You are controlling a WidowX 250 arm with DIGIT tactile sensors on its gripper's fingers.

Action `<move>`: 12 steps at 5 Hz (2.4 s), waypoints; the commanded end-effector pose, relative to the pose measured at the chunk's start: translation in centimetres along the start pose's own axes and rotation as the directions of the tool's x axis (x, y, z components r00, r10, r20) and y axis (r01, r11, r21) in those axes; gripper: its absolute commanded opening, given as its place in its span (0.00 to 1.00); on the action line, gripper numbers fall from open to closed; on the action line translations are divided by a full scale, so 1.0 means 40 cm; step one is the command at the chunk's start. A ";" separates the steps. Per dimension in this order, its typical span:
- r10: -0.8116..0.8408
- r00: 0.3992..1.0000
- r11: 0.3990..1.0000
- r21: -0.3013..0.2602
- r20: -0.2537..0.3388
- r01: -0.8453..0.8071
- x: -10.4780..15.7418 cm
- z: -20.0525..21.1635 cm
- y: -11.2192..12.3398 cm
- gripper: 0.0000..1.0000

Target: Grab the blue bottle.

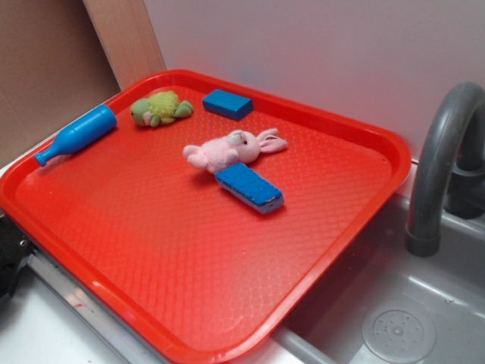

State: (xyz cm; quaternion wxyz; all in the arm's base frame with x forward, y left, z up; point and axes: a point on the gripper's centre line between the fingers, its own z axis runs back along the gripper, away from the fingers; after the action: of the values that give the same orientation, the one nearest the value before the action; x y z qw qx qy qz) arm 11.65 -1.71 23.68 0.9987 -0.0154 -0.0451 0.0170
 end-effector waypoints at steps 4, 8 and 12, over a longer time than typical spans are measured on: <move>0.383 0.922 0.913 0.123 0.065 -0.388 0.102 -0.122 0.245 1.00; 0.099 0.992 0.969 0.219 0.079 -0.114 0.240 -0.395 0.251 1.00; 0.217 0.975 0.908 0.376 -0.042 -0.186 0.199 -0.471 0.350 1.00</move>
State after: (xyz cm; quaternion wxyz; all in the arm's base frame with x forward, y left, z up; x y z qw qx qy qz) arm 20.13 11.00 4.15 0.9792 0.1644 0.0238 0.1161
